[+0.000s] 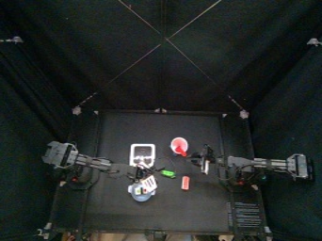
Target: Place sushi piece in bowl
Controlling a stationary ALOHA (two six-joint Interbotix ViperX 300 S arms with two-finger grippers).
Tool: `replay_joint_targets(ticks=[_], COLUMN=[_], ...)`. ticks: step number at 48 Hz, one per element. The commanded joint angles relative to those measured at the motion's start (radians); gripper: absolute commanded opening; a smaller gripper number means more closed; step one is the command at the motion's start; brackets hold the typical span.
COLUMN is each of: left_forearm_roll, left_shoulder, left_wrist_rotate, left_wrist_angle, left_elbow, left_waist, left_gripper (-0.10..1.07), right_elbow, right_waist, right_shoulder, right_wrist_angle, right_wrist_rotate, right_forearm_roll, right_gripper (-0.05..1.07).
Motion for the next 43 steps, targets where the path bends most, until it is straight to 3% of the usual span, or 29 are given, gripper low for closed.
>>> replay_joint_targets(ticks=[1, 9, 35, 43], left_forearm_roll=[0.003, 0.032, 0.034, -0.008], left_shoulder=[-0.012, -0.003, 0.037, 0.041], left_wrist_rotate=[-0.095, -0.265, -0.273, -0.273], left_wrist_angle=[-0.044, -0.061, -0.051, -0.017], left_elbow=[-0.037, -0.003, 0.118, 0.137], left_waist=[0.002, -0.020, -0.055, -0.054], left_gripper=[0.65, 0.61, 0.61, 0.61], right_elbow=[-0.023, -0.021, -0.021, -0.021], right_waist=[-0.002, 0.000, 0.002, 0.000], right_shoulder=[0.000, 0.000, 0.002, 0.000], right_wrist_angle=[-0.003, -0.003, -0.003, -0.003], right_wrist_rotate=[0.002, 0.002, 0.002, 0.002], right_forearm_roll=[0.003, 0.003, 0.003, 0.003], right_gripper=[0.66, 0.66, 0.66, 0.66])
